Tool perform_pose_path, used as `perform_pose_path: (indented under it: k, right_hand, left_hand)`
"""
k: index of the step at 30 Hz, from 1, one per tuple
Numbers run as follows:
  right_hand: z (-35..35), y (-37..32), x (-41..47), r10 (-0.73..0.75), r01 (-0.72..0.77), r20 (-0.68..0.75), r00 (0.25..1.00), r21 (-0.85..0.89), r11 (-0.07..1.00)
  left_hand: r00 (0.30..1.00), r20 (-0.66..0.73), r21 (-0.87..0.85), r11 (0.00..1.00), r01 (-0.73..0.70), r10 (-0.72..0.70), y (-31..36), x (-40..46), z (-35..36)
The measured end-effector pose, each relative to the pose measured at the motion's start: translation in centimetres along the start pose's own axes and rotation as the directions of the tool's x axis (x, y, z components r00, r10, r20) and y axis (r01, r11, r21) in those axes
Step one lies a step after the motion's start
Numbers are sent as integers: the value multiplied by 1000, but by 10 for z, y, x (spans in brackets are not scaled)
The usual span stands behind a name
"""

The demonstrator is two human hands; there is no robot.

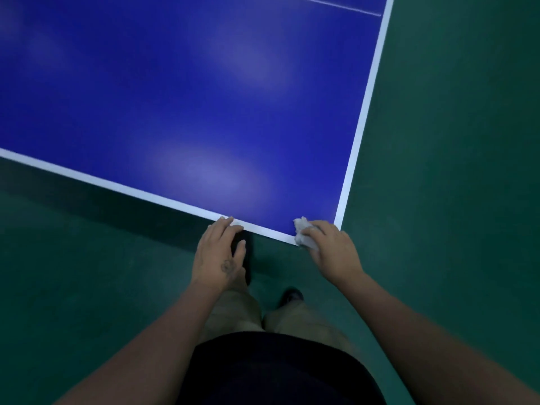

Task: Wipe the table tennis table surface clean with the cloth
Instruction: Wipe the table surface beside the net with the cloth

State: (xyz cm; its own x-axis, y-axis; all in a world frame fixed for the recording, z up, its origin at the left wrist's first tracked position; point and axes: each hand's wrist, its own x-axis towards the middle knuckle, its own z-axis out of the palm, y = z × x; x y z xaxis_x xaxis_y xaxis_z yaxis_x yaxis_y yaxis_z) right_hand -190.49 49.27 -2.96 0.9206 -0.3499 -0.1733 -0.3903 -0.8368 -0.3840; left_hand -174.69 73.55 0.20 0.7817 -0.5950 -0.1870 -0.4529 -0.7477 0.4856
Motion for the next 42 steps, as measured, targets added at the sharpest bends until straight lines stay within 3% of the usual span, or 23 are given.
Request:
perform_pose_path:
  k: [6,13,29,42]
  right_hand:
    - [-39,-25,-9,32,-40,78,996,95,995]
    - [-58,-76,-12,-118,108,45,992,168,980]
    - [-37,-301,14,-423,380,224,878,211,901]
    - [-5,-452,40,-588,552,217,779,209,808]
  left_hand:
    - [993,-31,-2,994,113,-113,-2,-43,-25]
    - [964,-106,-81,968,237,-245,-14,-114,-53]
    - [859,-206,-200,879,432,-469,-138,-212,-136]
    - [747,-259,-310,786,536,-612,-238,-249,-182]
